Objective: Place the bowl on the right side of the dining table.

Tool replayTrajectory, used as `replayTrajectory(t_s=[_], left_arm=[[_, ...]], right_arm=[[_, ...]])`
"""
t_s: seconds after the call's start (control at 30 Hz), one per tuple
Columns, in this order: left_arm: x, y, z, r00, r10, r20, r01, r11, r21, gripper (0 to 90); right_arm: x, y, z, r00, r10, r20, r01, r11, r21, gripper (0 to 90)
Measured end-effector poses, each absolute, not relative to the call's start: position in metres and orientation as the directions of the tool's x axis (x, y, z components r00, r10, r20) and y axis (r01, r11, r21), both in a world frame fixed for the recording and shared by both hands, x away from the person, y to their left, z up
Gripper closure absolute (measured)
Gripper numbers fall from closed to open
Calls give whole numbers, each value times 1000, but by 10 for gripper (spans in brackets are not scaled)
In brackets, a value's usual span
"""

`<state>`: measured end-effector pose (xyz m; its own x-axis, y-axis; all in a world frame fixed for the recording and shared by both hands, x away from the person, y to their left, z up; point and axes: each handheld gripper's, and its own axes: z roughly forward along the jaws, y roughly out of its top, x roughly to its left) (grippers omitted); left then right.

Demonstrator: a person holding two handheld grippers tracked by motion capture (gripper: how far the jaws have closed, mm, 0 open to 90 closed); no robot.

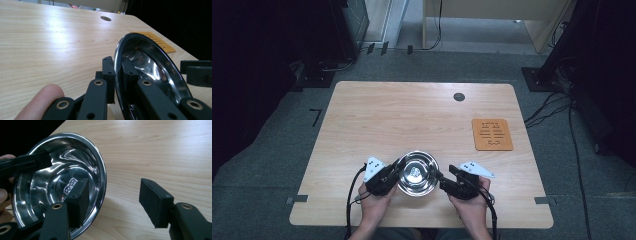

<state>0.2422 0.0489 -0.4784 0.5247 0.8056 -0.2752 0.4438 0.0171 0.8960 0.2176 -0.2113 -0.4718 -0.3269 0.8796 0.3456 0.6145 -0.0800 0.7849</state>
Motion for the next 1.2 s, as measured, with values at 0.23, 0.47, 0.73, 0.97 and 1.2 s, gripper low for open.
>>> replayTrajectory(t_s=[0.23, 0.47, 0.73, 0.97, 1.2], left_arm=[[239, 45, -479, 529, 808, -261, 431, 9, 902, 841], [237, 42, -480, 536, 803, -262, 424, 13, 906, 840], [236, 39, -482, 547, 797, -256, 423, 1, 906, 840], [237, 40, -484, 549, 792, -268, 430, 8, 903, 839], [239, 38, -488, 558, 783, -275, 446, -4, 895, 831]], right_arm=[[218, -207, -475, -294, 889, 352, 638, -91, 765, 591], [220, -205, -480, -273, 871, 408, 679, -126, 723, 683], [220, -204, -483, -267, 851, 453, 711, -143, 689, 805], [222, -209, -485, -258, 817, 516, 725, -189, 662, 830], [222, -217, -485, -236, 784, 574, 722, -254, 644, 853]])
